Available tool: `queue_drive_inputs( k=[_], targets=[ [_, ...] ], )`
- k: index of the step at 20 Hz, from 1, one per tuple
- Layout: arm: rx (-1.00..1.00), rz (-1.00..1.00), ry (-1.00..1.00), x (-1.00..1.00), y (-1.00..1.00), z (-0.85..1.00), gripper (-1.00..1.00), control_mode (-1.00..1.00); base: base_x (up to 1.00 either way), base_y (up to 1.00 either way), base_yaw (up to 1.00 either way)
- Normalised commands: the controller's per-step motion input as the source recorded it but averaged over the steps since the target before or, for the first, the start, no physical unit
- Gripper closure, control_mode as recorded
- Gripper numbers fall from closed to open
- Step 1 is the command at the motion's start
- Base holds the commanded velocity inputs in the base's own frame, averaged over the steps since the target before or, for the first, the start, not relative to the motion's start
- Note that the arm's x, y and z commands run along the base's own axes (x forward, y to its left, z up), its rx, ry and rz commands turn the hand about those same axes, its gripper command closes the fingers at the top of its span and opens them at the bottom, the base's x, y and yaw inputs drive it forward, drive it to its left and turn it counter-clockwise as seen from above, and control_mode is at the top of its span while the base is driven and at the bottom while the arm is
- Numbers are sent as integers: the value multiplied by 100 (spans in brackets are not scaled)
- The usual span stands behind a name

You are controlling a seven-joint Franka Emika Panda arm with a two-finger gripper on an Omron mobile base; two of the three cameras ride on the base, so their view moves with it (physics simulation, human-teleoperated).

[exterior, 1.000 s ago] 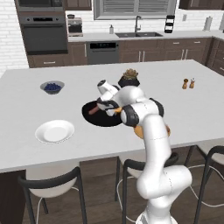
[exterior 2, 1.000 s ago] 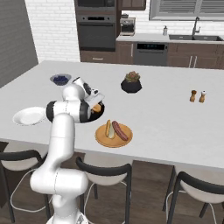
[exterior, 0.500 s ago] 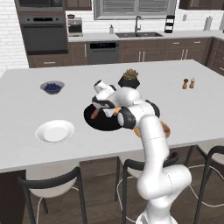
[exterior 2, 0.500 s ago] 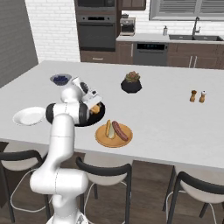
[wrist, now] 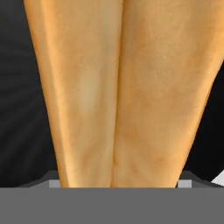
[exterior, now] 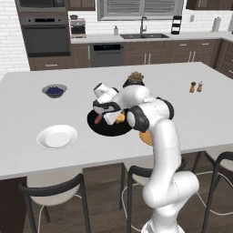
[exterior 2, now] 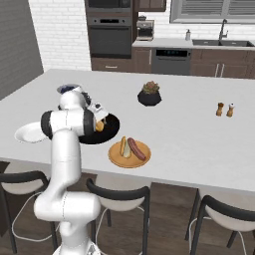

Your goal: Place one bun and one sausage from the bowl on each plate.

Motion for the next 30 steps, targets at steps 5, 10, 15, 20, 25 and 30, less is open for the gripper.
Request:
queue_drive_inputs(
  k=[5,10,15,20,25,30],
  targets=[
    [30,0,-18,-99,36,100,100,-100,0,0,0],
    [28,0,-3,-60,87,66,100,-100,0,0,0],
    [18,0,0,-16,100,6,100,-100,0,0,0],
    [23,0,5,1,100,0,100,-100,0,0,0],
    [17,-1,8,11,100,-33,100,-100,0,0,0],
    [5,1,11,25,83,-45,100,-100,0,0,0]
  ],
)
